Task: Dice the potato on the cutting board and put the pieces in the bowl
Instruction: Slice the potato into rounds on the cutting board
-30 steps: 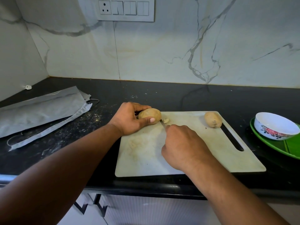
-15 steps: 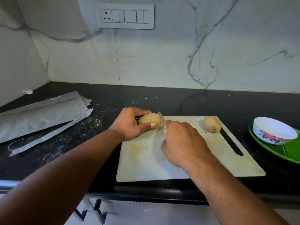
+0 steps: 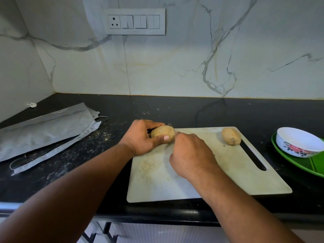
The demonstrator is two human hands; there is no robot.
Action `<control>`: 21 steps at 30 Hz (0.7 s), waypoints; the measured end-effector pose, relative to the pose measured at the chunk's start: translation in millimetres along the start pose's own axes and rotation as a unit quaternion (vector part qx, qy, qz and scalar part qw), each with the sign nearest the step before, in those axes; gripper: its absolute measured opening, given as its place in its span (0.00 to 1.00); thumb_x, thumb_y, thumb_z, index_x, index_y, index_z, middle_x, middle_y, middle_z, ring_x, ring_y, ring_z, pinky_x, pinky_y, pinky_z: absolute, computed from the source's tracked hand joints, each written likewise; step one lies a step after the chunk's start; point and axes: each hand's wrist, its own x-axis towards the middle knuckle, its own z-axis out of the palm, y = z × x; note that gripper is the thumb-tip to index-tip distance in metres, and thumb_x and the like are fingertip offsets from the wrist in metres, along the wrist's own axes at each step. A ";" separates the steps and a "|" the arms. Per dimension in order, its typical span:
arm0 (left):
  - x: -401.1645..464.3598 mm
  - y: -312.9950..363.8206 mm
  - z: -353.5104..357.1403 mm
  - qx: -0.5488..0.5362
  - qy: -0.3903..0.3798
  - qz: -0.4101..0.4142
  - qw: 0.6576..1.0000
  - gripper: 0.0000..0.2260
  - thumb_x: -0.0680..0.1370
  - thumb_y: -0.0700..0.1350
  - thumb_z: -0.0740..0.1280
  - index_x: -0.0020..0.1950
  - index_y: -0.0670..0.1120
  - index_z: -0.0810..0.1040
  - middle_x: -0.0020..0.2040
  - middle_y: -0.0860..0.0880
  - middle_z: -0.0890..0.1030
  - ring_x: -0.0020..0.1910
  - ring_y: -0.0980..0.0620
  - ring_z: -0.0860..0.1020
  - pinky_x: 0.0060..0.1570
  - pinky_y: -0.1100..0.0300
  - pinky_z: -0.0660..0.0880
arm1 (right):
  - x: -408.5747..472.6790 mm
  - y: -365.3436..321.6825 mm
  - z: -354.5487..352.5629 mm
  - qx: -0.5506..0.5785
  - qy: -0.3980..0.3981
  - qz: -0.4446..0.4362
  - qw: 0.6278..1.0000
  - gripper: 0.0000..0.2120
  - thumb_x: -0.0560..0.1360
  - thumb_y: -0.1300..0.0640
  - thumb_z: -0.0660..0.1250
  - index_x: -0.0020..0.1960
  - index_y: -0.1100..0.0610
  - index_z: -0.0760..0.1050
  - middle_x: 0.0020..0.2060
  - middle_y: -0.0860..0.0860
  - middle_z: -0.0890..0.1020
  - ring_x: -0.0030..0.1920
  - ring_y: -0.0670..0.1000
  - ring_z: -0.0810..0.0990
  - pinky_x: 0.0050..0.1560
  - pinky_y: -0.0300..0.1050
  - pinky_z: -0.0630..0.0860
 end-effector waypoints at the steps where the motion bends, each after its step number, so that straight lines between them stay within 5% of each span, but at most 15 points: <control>1: 0.1 -0.3 0.1 -0.003 0.000 -0.003 1.000 0.24 0.72 0.58 0.79 0.66 0.52 0.84 0.60 0.56 0.85 0.57 0.61 0.82 0.59 0.63 0.78 | -3.4 0.6 0.0 0.001 -0.002 -0.001 1.000 0.11 0.78 0.57 0.64 0.61 0.53 0.73 0.42 0.50 0.73 0.38 0.50 0.71 0.33 0.41 0.65; 4: 0.2 0.5 0.2 -0.011 -0.005 -0.012 1.000 0.24 0.72 0.59 0.79 0.66 0.52 0.84 0.60 0.56 0.85 0.57 0.60 0.82 0.58 0.64 0.78 | -15.1 4.2 1.0 0.002 -0.008 -0.005 1.000 0.14 0.78 0.58 0.63 0.64 0.53 0.73 0.47 0.51 0.77 0.39 0.50 0.71 0.36 0.41 0.67; 9: -0.7 1.7 0.2 -0.012 -0.005 -0.015 1.000 0.24 0.72 0.59 0.79 0.66 0.52 0.84 0.60 0.56 0.85 0.56 0.60 0.82 0.59 0.62 0.78 | -34.6 7.2 -0.5 -0.004 -0.034 -0.005 0.999 0.09 0.77 0.58 0.63 0.57 0.53 0.73 0.41 0.49 0.74 0.37 0.49 0.73 0.37 0.41 0.70; 21: -2.6 4.0 -0.5 -0.002 -0.004 -0.005 1.000 0.25 0.73 0.59 0.78 0.66 0.51 0.84 0.59 0.55 0.85 0.56 0.58 0.82 0.58 0.61 0.78 | -31.9 6.9 -16.8 0.002 0.028 -0.007 1.000 0.19 0.76 0.59 0.62 0.67 0.52 0.70 0.36 0.47 0.70 0.33 0.47 0.68 0.27 0.39 0.61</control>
